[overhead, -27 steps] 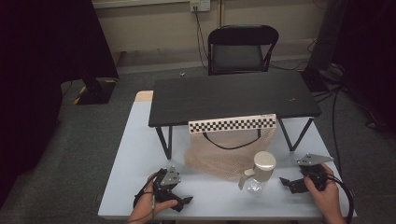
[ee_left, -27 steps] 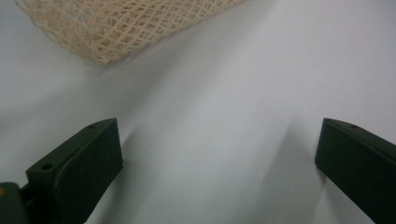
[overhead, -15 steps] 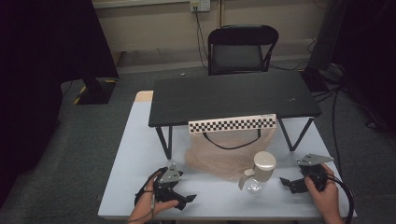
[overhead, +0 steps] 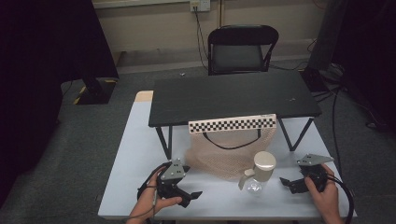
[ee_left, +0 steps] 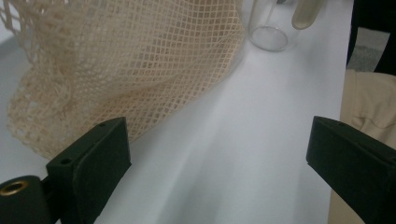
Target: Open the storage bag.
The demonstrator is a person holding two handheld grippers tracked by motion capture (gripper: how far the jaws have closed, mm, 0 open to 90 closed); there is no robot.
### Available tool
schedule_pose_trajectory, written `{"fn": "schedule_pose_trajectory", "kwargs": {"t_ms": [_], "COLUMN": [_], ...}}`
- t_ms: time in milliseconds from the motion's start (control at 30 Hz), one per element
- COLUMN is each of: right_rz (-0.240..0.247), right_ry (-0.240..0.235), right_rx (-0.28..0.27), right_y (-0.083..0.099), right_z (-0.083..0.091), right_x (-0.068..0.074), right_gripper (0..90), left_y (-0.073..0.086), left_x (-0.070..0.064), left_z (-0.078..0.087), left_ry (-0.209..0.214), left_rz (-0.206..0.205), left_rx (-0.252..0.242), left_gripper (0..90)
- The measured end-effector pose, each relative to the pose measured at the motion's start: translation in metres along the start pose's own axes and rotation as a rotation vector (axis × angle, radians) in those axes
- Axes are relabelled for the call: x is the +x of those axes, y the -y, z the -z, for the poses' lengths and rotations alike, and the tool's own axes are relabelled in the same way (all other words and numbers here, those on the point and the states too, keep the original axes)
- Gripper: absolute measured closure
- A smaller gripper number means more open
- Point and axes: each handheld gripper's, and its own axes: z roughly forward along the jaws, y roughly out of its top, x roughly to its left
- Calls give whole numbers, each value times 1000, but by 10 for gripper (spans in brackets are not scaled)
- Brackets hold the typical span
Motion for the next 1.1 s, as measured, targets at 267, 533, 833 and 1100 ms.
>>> {"fn": "schedule_pose_trajectory", "kwargs": {"t_ms": [267, 533, 833, 1100], "right_rz": [0, 0, 0, 0], "right_ry": [0, 0, 0, 1], "right_rx": [0, 0, 0, -1], "right_y": [0, 0, 0, 0], "right_z": [0, 0, 0, 0], "right_x": [0, 0, 0, 0], "right_gripper": [0, 0, 0, 0], "left_y": [-16, -30, -45, -58], "left_x": [0, 0, 0, 3], "left_z": [0, -4, -6, -5], "left_ry": [29, 46, 45, 39], "left_rz": [-2, -31, -65, -49], "left_rx": [-39, -45, -52, -90], "left_gripper": [44, 54, 74, 83]}}
